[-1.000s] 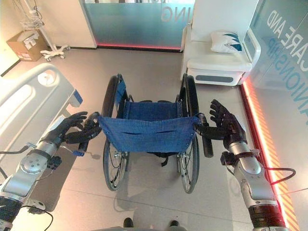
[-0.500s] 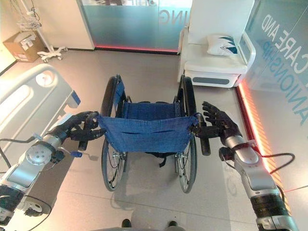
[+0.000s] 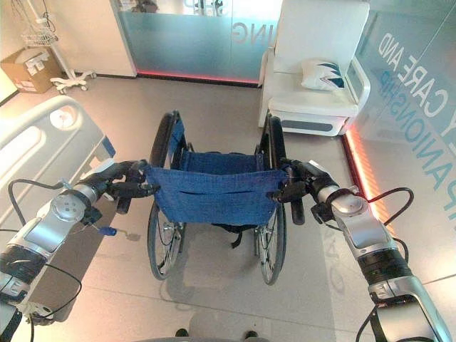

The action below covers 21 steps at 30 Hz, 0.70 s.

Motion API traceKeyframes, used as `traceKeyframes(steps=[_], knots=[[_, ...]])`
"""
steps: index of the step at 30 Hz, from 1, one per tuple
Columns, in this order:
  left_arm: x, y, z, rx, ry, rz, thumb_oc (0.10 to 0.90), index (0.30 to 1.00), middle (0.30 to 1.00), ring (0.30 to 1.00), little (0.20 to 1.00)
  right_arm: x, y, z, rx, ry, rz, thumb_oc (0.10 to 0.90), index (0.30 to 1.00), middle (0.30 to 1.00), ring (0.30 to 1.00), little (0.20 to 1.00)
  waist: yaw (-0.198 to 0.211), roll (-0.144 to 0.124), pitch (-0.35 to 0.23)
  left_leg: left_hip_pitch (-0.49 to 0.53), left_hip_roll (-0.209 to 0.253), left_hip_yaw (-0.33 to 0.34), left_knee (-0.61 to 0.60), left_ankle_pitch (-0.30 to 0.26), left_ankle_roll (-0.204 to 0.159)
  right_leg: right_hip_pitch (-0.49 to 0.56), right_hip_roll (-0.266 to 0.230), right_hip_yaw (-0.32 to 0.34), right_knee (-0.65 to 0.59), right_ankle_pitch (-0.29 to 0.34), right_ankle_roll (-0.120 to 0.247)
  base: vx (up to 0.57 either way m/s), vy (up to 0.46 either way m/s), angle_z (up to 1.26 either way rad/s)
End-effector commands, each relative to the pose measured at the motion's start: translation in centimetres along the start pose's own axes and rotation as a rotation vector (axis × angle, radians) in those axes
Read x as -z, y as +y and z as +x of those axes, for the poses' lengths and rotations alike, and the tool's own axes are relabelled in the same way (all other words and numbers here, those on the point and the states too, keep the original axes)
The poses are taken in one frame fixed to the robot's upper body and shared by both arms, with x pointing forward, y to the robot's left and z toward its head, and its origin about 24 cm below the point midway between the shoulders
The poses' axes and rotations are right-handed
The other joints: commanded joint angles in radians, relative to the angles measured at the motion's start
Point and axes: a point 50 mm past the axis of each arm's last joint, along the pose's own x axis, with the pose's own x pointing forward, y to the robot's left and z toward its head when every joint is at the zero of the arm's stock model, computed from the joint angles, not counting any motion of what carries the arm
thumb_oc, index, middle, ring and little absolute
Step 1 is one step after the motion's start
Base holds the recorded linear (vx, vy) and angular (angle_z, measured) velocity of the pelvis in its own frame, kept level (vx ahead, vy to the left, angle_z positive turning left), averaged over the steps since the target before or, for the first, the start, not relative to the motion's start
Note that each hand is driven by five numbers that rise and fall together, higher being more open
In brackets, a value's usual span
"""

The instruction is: Push the wheelchair next to the bed

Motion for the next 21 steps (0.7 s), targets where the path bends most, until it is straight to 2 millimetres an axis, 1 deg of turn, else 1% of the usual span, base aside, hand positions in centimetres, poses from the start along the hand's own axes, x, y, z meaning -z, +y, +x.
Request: traceKeyframes(steps=[1,4,7,8,11,12,13,14,16,18,19,20,21], knots=[[3.1,2.3,-0.3,-0.070,0.162,0.128,0.800,0.900,0.900,0.900,0.900,1.3,-4.2,-1.4,0.092,0.191,-0.236,0.800,0.900,0.900,0.900,0.900,-0.002,-0.018,-0.008,0.026,-0.040,0.024,0.003,-0.041,0.006,-0.025,0.025,0.015,0.002,0.060,-0.017,0.00,0.000,0.00],[3.1,2.4,-0.1,-0.066,0.173,0.130,0.800,0.900,0.900,0.900,0.900,1.1,-5.2,-1.7,0.099,0.262,-0.313,0.800,0.900,0.900,0.900,0.900,-0.005,-0.021,-0.008,0.026,-0.040,0.027,0.003,-0.041,0.007,-0.027,0.026,0.018,0.002,0.061,-0.015,0.00,0.000,0.00],[3.1,2.3,-0.1,-0.058,0.174,0.128,0.800,0.900,0.900,0.900,0.900,1.6,-5.9,-2.0,0.108,0.347,-0.390,0.800,0.900,0.900,0.900,0.900,-0.005,-0.021,-0.009,0.027,-0.041,0.029,0.003,-0.041,0.007,-0.026,0.027,0.020,0.002,0.060,-0.015,0.00,0.000,0.00],[3.0,2.2,0.0,-0.052,0.172,0.131,0.800,0.900,0.900,0.900,0.900,1.8,-6.4,-2.2,0.131,0.399,-0.437,0.800,0.900,0.900,0.900,0.900,-0.005,-0.021,-0.008,0.028,-0.041,0.029,0.003,-0.042,0.007,-0.025,0.027,0.021,0.002,0.061,-0.015,0.00,0.000,0.00],[2.8,2.1,0.1,-0.051,0.169,0.134,0.800,0.900,0.900,0.900,0.900,2.1,-7.1,-2.4,0.190,0.464,-0.487,0.800,0.900,0.900,0.900,0.900,-0.003,-0.021,-0.005,0.028,-0.041,0.029,0.003,-0.041,0.007,-0.025,0.028,0.022,0.002,0.062,-0.016,0.00,0.000,0.00],[2.7,2.1,0.2,-0.054,0.167,0.133,0.800,0.900,0.900,0.900,0.900,2.1,-7.9,-2.7,0.265,0.539,-0.551,0.800,0.900,0.900,0.900,0.900,-0.003,-0.020,-0.004,0.027,-0.041,0.031,0.003,-0.042,0.007,-0.027,0.029,0.025,0.002,0.062,-0.016,0.00,0.000,0.00],[2.7,2.1,0.2,-0.055,0.168,0.133,0.800,0.900,0.900,0.900,0.900,2.0,-8.0,-2.8,0.274,0.550,-0.563,0.800,0.900,0.900,0.900,0.900,-0.003,-0.020,-0.003,0.026,-0.041,0.032,0.003,-0.042,0.007,-0.028,0.029,0.026,0.002,0.062,-0.016,0.00,0.000,0.00],[2.5,2.2,0.2,-0.061,0.167,0.130,0.800,0.900,0.900,0.900,0.900,2.0,-8.2,-3.0,0.294,0.601,-0.592,0.800,0.900,0.900,0.900,0.900,-0.004,-0.017,-0.001,0.025,-0.041,0.033,0.003,-0.044,0.008,-0.030,0.030,0.029,0.002,0.062,-0.015,0.00,0.000,0.00],[2.4,2.2,0.2,-0.065,0.167,0.126,0.800,0.900,0.900,0.900,0.900,2.0,-8.1,-3.1,0.285,0.634,-0.600,0.800,0.900,0.900,0.900,0.900,-0.005,-0.016,0.001,0.025,-0.042,0.034,0.003,-0.045,0.008,-0.032,0.030,0.031,0.002,0.061,-0.015,0.00,0.000,0.00],[2.1,2.2,0.3,-0.069,0.159,0.123,0.800,0.900,0.900,0.900,0.900,2.2,-7.3,-2.9,0.269,0.667,-0.596,0.800,0.900,0.900,0.900,0.900,-0.005,-0.013,0.005,0.024,-0.043,0.034,0.003,-0.045,0.009,-0.034,0.031,0.035,0.002,0.062,-0.016,-0.02,0.009,0.00],[1.8,2.2,0.5,-0.071,0.151,0.124,0.800,0.900,0.900,0.900,0.900,2.7,-6.6,-2.6,0.251,0.705,-0.588,0.800,0.900,0.900,0.900,0.900,-0.005,-0.011,0.008,0.023,-0.044,0.032,0.003,-0.046,0.010,-0.035,0.031,0.037,0.002,0.062,-0.017,0.00,0.000,0.00],[1.7,2.2,0.5,-0.072,0.149,0.124,0.800,0.900,0.900,0.900,0.900,2.9,-6.4,-2.6,0.249,0.719,-0.585,0.800,0.900,0.900,0.900,0.900,-0.004,-0.010,0.008,0.023,-0.044,0.032,0.003,-0.046,0.010,-0.035,0.031,0.037,0.002,0.062,-0.017,0.00,0.000,0.00],[1.6,2.0,0.6,-0.072,0.144,0.124,0.800,0.900,0.900,0.900,0.900,3.5,-5.9,-2.4,0.239,0.743,-0.564,0.800,0.900,0.900,0.900,0.900,-0.002,-0.009,0.008,0.023,-0.044,0.031,0.003,-0.047,0.010,-0.036,0.030,0.036,0.002,0.063,-0.017,0.00,0.000,0.00]])
